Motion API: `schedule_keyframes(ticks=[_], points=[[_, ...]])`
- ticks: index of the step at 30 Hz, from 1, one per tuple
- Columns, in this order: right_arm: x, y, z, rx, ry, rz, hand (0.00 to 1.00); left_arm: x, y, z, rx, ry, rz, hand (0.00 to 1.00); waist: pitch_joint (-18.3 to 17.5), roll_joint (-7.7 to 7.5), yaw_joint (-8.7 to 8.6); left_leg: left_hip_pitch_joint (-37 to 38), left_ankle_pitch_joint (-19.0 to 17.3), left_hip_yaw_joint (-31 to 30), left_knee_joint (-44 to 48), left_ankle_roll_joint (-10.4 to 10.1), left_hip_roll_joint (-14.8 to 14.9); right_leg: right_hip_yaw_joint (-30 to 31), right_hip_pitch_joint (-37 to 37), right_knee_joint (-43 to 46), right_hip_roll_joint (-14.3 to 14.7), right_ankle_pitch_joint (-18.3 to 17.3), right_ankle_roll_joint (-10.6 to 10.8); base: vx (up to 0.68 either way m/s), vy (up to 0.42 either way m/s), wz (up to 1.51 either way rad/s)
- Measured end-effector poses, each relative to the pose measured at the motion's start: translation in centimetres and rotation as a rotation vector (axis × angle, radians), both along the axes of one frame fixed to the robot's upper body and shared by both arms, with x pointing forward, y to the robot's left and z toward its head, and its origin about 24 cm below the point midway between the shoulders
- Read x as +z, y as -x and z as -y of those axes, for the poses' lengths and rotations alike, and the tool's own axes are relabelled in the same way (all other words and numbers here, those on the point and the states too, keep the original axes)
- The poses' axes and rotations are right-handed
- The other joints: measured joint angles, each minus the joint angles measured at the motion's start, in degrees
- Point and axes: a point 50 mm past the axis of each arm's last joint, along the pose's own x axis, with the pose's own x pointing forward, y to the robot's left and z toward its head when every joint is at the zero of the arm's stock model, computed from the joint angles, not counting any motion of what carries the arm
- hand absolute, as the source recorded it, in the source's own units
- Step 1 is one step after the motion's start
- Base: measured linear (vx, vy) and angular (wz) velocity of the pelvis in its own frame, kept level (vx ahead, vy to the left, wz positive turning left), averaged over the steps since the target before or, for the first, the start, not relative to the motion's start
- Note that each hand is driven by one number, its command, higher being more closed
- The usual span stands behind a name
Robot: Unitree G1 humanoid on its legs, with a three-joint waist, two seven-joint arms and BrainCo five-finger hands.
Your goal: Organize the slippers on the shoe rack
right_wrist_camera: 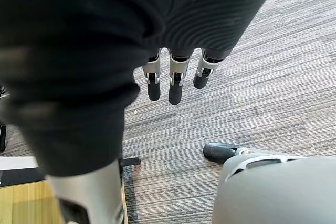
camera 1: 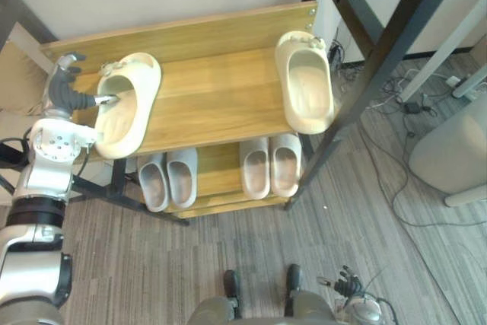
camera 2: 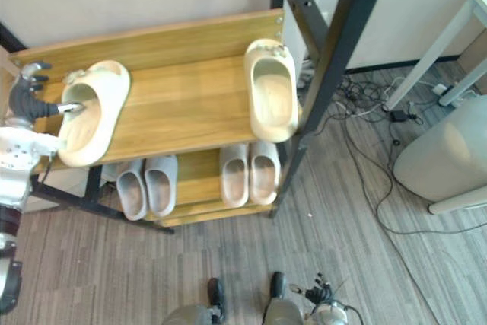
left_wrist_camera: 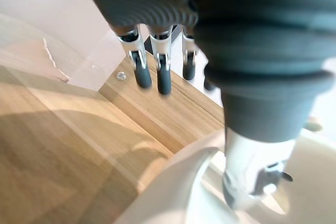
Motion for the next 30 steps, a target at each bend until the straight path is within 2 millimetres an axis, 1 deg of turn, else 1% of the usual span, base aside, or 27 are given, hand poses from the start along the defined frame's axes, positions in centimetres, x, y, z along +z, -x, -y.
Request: schedule_keyframes(ticks=[11, 17, 21, 22, 23, 24, 27, 30], points=[[0.0, 0.0, 0.1, -0.011, 0.005, 0.001, 0.00, 0.0, -0.2, 0.0, 0.003, 0.008, -0.001, 1.00, 0.15, 0.18, -0.02, 0.01, 0.02, 0.01, 0.01, 0.02, -0.10, 0.10, 0.02, -0.25, 0.00, 0.37, 0.22, 0.00, 0.001, -0.01], [0.0, 0.0, 0.1, -0.014, 0.003, 0.002, 0.00, -0.2, -0.4, 0.4, -0.011, 0.004, -0.005, 1.00, 0.15, 0.19, -0.17, 0.03, 0.12, -0.12, 0.03, 0.14, -0.31, -0.09, 1.06, -2.28, -0.02, 1.65, 0.29, 0.00, 0.001, 0.01], [0.0, 0.1, 0.0, -0.015, 0.002, 0.001, 0.00, -0.4, -0.9, 1.4, -0.037, 0.027, 0.009, 1.00, 0.15, 0.18, -0.22, 0.04, 0.31, -0.91, 0.03, 0.38, -0.52, -0.73, 1.78, -3.39, -0.13, 2.27, 0.42, -0.03, 0.006, 0.09], [0.0, 0.1, 0.0, -0.016, 0.002, -0.001, 0.00, -0.5, -1.0, 1.8, -0.045, 0.039, 0.016, 1.00, 0.15, 0.18, -0.23, 0.11, 0.33, -1.13, 0.03, 0.42, -0.60, -0.81, 2.18, -4.03, -0.13, 2.55, 0.45, -0.01, 0.003, 0.14], [0.0, 0.1, 0.0, -0.016, 0.001, -0.001, 0.00, -0.5, -1.2, 2.6, -0.054, 0.062, 0.038, 1.00, 0.15, 0.18, -0.20, 0.14, 0.40, -1.47, 0.03, 0.52, -0.73, -1.02, 3.02, -4.59, -0.19, 2.78, 0.50, 0.01, 0.003, 0.12], [0.0, 0.1, 0.0, -0.016, 0.001, -0.001, 0.00, -0.5, -1.2, 2.7, -0.056, 0.064, 0.039, 1.00, 0.15, 0.18, -0.20, 0.15, 0.41, -1.52, 0.03, 0.53, -0.74, -1.06, 3.01, -4.66, -0.20, 2.80, 0.50, -0.01, 0.006, 0.11], [-0.1, 0.1, 0.0, -0.014, 0.001, -0.002, 0.00, -0.6, -1.5, 3.9, -0.077, 0.082, 0.060, 1.00, 0.15, 0.19, -0.15, 0.26, 0.43, -1.89, 0.02, 0.57, -1.02, -1.45, 3.39, -5.42, -0.40, 3.13, 0.67, -0.01, 0.010, 0.06], [-0.1, 0.1, 0.0, -0.014, 0.001, -0.003, 0.00, -0.9, -1.6, 4.5, -0.088, 0.098, 0.058, 1.00, 0.15, 0.18, -0.28, 0.67, 0.44, -2.38, 0.00, 0.58, -1.20, -2.18, 4.36, -6.16, -0.53, 3.47, 0.75, 0.00, 0.006, 0.09]])
